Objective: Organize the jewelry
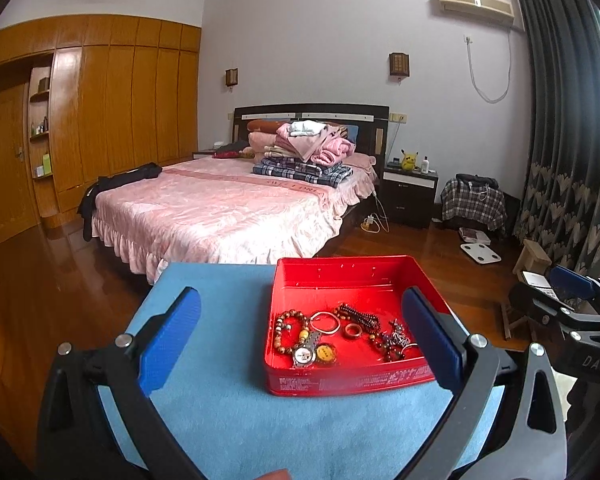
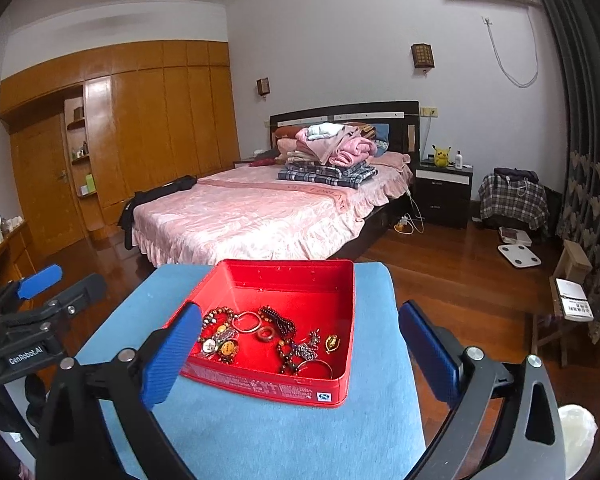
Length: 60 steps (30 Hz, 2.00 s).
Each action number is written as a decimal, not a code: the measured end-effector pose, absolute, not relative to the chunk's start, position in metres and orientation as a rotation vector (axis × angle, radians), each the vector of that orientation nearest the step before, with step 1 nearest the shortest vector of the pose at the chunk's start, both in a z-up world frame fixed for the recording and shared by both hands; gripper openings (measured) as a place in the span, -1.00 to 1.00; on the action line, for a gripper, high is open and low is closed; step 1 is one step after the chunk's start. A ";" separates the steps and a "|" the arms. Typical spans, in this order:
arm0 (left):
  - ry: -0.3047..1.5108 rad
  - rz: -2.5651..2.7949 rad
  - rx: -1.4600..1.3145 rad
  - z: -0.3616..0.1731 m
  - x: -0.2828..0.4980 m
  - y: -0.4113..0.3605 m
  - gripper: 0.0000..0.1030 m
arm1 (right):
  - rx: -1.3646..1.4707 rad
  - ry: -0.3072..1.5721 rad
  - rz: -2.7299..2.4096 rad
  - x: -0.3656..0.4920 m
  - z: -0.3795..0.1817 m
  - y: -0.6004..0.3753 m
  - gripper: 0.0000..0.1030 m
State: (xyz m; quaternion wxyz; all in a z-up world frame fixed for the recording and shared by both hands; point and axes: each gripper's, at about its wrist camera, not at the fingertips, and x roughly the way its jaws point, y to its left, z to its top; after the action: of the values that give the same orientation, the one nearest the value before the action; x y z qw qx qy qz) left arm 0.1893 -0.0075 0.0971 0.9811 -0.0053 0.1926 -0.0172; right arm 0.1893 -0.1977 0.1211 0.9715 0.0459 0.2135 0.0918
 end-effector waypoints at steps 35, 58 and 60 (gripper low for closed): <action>0.371 -0.036 0.002 0.098 0.190 -0.006 0.89 | 0.073 0.412 0.199 0.188 0.126 -0.192 0.88; 0.367 -0.042 0.001 0.101 0.191 -0.008 0.89 | 0.072 0.416 0.197 0.189 0.126 -0.190 0.88; 0.367 -0.042 0.002 0.101 0.190 -0.009 0.89 | 0.070 0.417 0.197 0.189 0.126 -0.190 0.88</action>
State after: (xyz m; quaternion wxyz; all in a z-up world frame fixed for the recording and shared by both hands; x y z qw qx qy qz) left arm 0.1903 -0.0086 0.1007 0.9830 0.0008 0.1823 -0.0207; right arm 0.1890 -0.1898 0.1261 0.9730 0.0346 0.2064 0.0975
